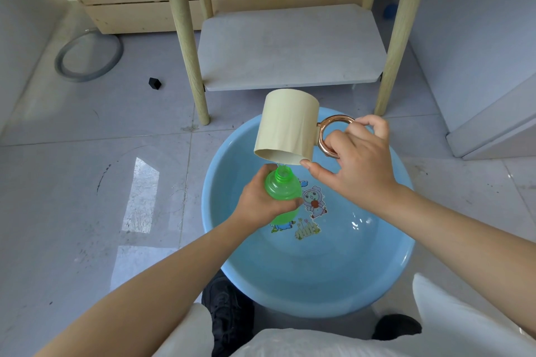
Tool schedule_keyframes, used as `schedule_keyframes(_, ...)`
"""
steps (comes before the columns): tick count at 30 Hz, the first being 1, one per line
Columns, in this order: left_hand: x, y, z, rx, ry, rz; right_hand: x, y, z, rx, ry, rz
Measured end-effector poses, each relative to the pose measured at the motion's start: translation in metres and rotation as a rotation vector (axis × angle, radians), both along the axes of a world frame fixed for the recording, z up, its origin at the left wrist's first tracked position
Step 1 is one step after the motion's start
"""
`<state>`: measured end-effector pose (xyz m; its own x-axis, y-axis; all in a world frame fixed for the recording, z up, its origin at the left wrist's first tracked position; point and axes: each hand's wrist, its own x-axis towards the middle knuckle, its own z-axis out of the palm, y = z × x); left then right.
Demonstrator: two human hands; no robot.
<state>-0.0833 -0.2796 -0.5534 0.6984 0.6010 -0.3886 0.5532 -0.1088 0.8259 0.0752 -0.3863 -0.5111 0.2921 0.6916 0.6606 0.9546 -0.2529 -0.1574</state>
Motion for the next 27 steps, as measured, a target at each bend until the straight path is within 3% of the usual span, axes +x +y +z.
schedule_keyframes(8,-0.002,0.002,0.001,-0.003,-0.036,0.035,0.01,-0.002,-0.012,-0.184,0.384,-0.225)
schedule_keyframes(14,-0.006,0.003,0.001,-0.014,-0.042,0.069,0.034,-0.017,-0.041,-0.501,0.162,-0.278)
schedule_keyframes(18,-0.007,0.003,0.0,-0.01,-0.038,0.08,0.04,-0.017,-0.05,-0.827,0.008,-0.286)
schedule_keyframes(25,-0.008,0.003,-0.003,0.006,-0.031,0.083,0.03,-0.017,-0.06,-1.053,-0.194,-0.156)
schedule_keyframes(27,-0.008,0.003,-0.002,0.008,-0.031,0.086,0.028,-0.019,-0.059,-1.057,-0.155,-0.142)
